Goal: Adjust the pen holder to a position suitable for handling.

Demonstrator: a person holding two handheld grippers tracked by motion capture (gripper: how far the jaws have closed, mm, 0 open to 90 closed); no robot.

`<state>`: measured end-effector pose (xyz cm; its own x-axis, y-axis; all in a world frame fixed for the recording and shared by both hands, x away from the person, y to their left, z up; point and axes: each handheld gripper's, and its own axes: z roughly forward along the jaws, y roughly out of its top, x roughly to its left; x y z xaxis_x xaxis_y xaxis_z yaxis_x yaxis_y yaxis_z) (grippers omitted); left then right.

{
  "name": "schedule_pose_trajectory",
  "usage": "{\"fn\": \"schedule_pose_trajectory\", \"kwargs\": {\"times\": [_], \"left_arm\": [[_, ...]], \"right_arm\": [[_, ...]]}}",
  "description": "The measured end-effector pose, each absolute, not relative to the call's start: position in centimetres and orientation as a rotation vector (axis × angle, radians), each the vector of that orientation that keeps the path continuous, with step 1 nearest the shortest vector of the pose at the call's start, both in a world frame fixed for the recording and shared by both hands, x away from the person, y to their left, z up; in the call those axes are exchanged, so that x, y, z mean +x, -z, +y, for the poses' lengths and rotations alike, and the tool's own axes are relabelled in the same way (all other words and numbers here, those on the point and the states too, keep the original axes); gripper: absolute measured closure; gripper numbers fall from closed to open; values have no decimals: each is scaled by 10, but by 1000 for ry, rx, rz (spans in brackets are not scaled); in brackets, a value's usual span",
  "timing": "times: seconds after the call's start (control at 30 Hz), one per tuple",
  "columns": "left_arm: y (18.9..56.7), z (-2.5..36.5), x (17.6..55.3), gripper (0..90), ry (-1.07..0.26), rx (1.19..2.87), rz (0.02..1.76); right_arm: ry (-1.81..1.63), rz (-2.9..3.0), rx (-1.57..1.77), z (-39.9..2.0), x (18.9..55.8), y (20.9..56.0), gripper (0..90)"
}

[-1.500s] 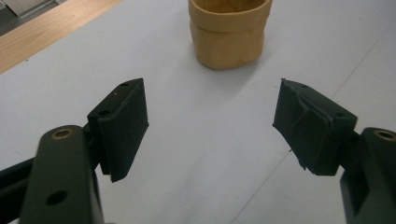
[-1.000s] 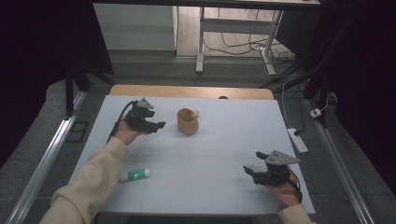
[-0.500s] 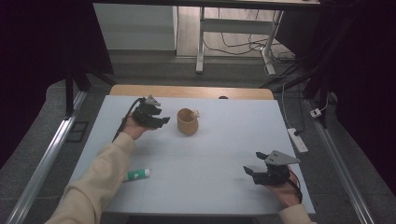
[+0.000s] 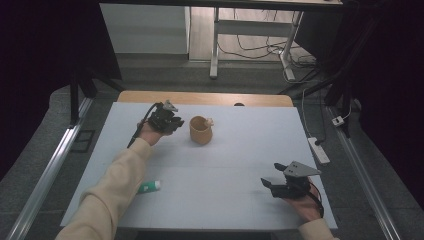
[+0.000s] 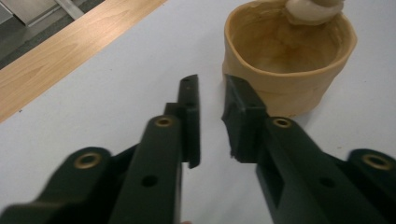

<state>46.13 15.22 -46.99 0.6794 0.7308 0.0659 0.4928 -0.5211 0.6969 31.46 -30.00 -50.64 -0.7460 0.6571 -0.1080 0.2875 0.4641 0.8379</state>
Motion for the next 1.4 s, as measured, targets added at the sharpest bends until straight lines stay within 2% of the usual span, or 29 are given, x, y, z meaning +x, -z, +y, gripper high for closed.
{"fn": "schedule_pose_trajectory", "kwargs": {"times": [0.13,0.67,1.4], "left_arm": [[472,151,465,883,-465,2233,930],[498,136,487,886,-416,2250,940],[504,127,495,887,-385,2251,909]], "right_arm": [[-1192,2304,795,-300,314,506,230],[-1180,2306,792,-300,315,508,232],[-1187,2314,787,-299,315,509,236]]}}
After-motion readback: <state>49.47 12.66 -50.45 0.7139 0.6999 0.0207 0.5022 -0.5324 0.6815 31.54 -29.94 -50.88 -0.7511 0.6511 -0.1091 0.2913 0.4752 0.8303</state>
